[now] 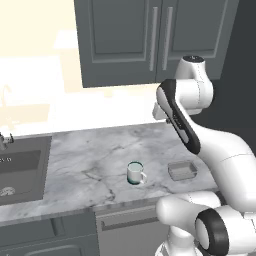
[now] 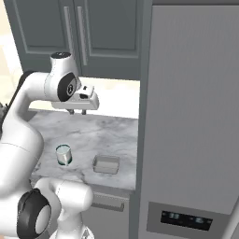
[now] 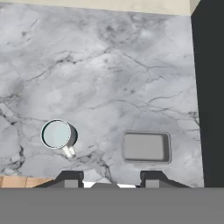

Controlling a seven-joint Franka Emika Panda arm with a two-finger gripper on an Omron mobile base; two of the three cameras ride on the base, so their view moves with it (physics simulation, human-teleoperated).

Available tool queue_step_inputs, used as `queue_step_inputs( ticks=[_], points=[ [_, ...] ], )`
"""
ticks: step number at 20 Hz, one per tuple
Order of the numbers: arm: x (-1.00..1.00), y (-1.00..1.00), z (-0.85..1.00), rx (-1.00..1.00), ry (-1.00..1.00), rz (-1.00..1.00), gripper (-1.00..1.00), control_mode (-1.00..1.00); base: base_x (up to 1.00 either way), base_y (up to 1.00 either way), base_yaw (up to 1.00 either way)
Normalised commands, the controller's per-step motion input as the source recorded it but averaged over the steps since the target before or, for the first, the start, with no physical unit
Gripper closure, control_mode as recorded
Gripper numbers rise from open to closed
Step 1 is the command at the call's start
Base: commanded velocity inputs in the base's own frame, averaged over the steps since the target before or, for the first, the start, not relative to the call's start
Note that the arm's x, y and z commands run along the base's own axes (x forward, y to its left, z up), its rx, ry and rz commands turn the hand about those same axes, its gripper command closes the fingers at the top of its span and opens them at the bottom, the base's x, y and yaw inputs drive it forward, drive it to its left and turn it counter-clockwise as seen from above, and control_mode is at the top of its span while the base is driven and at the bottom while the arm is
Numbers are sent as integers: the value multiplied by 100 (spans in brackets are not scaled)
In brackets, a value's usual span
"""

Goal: Pick the mug from the counter and place it inside the microwave. Then close the microwave.

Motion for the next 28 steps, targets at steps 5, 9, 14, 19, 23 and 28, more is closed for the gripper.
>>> queue_step_inputs(
  ticks=[5,9,14,19,23,28],
  points=[
    [-24,0,0,0,-1,3,-100,-100,0,0,0],
    [-15,13,0,0,0,4,-100,-100,0,0,0],
    [-28,14,-32,0,0,0,-100,-100,0,0,0],
    [0,17,-24,-2,9,5,-100,-100,0,0,0],
    [-7,26,-29,-2,13,1,-100,-100,0,0,0],
    [-3,27,-41,0,5,0,-100,-100,0,0,0]
  ],
)
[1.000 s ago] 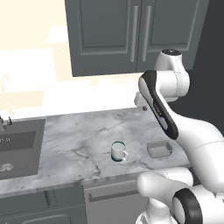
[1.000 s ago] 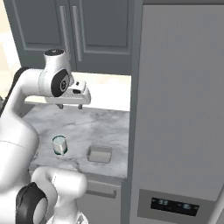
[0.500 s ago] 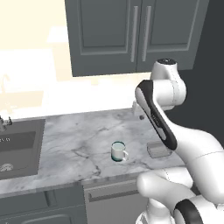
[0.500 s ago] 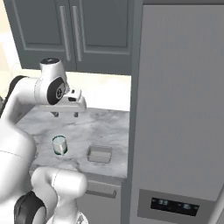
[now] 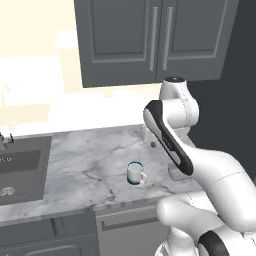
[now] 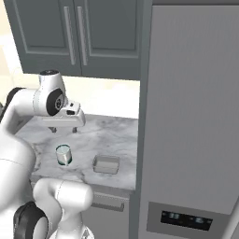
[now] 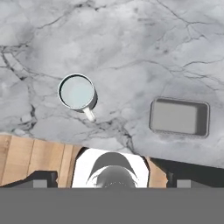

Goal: Pick the mug from the counter and place it inside the microwave. Then close the microwave.

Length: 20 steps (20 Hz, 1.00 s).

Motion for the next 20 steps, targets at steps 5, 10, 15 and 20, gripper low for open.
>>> queue_step_inputs(
  ticks=[5,10,15,20],
  points=[
    [1,21,-51,0,0,0,-100,-100,0,0,0],
    [5,11,-51,0,0,0,-100,-100,0,0,0],
    [8,0,-35,0,-3,-1,-100,-100,0,0,0],
    [18,0,-16,0,-3,-8,-100,-100,0,0,0]
  ],
)
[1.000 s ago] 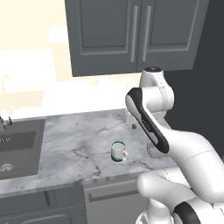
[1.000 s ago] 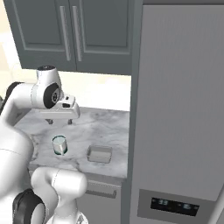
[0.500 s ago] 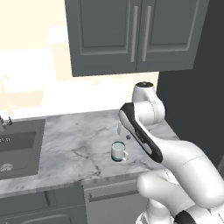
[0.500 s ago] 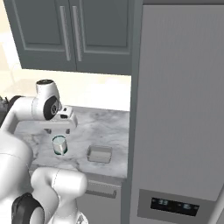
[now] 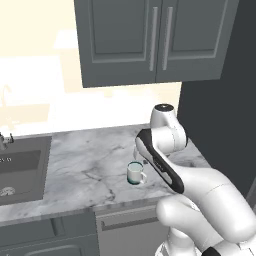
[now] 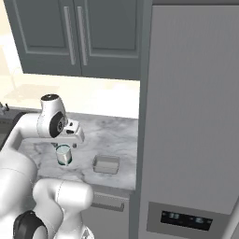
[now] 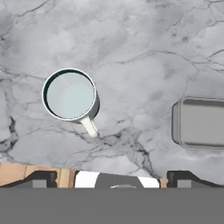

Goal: Pick the mug from the counter and place it inside the microwave. Then close the microwave.

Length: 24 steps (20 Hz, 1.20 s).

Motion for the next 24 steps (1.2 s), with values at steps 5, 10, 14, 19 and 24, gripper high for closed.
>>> queue_step_inputs(
  ticks=[5,10,14,19,24],
  points=[
    [14,1,-3,0,-2,-15,-100,-100,0,0,0],
    [0,0,-4,2,-1,-7,-100,-100,0,0,0],
    [0,0,-4,3,0,7,-100,-100,0,0,0],
    [0,0,0,1,0,21,-100,-100,0,0,0],
    [0,6,-1,0,-2,20,-100,-100,0,0,0]
  ],
)
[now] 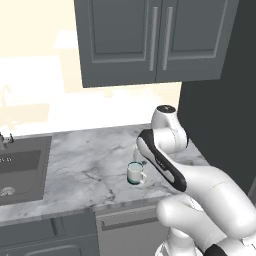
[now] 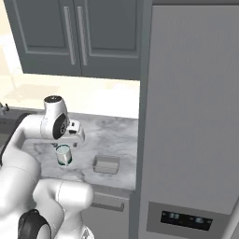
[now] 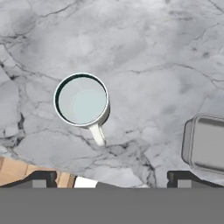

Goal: Pick the mug from the counter and place it inside the microwave. Then close the microwave.

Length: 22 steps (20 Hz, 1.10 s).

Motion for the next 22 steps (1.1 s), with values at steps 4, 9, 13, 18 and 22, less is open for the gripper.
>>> queue_step_inputs(
  ticks=[4,9,13,18,22],
  points=[
    [0,22,-15,0,-1,8,-100,-100,0,0,0],
    [0,23,-34,0,0,2,-100,-100,0,0,0],
    [0,12,-31,0,0,0,-100,-100,0,0,0],
    [0,1,-14,0,0,0,-100,-100,0,0,0],
    [5,-6,-8,0,0,0,-100,-100,0,0,0]
  ],
)
